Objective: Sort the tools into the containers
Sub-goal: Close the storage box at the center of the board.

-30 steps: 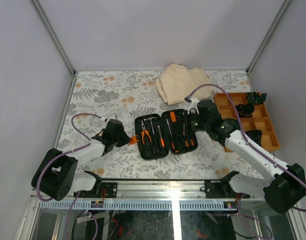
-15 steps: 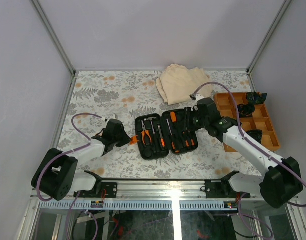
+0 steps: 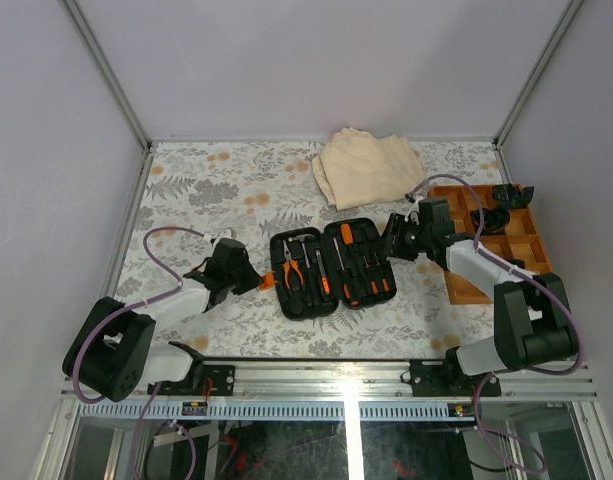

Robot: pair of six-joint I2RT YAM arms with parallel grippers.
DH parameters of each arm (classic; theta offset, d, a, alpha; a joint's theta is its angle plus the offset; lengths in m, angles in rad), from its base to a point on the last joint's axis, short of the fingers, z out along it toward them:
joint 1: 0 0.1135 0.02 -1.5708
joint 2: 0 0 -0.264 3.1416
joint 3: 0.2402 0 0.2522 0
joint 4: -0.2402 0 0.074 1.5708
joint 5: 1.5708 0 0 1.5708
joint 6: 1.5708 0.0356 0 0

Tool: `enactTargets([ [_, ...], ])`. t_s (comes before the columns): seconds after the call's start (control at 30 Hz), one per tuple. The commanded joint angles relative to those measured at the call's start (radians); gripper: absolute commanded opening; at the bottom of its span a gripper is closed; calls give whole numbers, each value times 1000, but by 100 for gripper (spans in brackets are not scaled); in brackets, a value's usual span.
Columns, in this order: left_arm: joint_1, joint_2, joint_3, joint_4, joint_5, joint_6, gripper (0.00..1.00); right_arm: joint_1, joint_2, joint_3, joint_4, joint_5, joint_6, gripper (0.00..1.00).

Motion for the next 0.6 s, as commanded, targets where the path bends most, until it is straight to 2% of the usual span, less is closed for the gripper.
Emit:
enactTargets([
  [0.0, -7, 17, -13, -97, 7, 18, 0, -46, 65, -4, 127, -148, -27, 55],
  [0.4, -7, 17, -11, -104, 4, 22, 0, -86, 111, -6, 147, -41, -70, 57],
  [0.57, -7, 23, -9, -100, 7, 22, 0, -85, 142, -1, 144, -77, -75, 57],
])
